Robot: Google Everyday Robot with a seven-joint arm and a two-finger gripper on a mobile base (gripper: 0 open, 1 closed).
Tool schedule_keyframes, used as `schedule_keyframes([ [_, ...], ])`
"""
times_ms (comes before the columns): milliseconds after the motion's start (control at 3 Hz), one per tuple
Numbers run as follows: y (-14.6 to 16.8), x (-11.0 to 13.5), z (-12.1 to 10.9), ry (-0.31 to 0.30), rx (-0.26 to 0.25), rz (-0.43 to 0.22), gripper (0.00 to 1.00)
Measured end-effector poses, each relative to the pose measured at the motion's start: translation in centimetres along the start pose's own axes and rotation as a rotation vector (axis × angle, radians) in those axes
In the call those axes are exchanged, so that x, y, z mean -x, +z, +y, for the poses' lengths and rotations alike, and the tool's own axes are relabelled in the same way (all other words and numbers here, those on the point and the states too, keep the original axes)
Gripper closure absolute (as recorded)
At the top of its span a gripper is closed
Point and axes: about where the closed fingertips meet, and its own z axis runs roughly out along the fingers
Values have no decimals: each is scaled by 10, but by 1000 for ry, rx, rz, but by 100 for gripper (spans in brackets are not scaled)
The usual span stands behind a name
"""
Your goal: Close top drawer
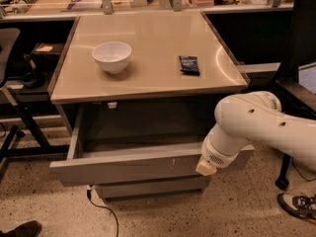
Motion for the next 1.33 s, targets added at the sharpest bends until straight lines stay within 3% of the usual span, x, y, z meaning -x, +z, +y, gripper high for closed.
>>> schedule_keyframes([
  [1000, 0, 0, 0, 0, 0, 0, 11],
  [1333, 0, 0, 0, 0, 0, 0, 0],
])
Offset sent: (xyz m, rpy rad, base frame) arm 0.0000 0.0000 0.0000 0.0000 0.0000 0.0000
